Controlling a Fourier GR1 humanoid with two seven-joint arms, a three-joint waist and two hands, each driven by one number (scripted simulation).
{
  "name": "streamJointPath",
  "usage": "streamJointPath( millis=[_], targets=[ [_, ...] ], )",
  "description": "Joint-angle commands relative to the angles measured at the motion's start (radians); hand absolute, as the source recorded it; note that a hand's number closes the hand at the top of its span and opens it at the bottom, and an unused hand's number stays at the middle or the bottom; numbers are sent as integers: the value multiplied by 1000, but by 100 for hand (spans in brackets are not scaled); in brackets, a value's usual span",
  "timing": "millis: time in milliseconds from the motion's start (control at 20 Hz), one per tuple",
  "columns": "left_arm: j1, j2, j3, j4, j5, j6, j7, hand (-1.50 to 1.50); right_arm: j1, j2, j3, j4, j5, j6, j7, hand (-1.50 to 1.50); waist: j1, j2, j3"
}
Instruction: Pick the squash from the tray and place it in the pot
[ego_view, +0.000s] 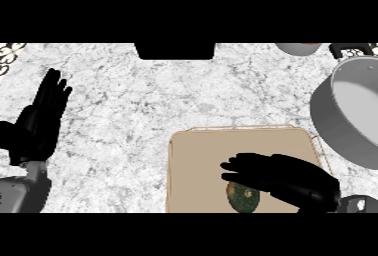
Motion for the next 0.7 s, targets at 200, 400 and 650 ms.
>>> streamJointPath(
  millis=[200,400,650],
  targets=[
    [-33,-16,58,1,-23,-42,25,0,-1,106,-6,52,163,5,48,-150,1,1,0],
    [-43,-74,41,56,-63,-49,-9,0,64,89,-30,74,197,-8,-66,-150,-3,1,0],
    [-70,-57,105,98,-62,-97,-16,0,47,154,-38,132,282,-35,-80,-150,-2,1,0]
  ],
)
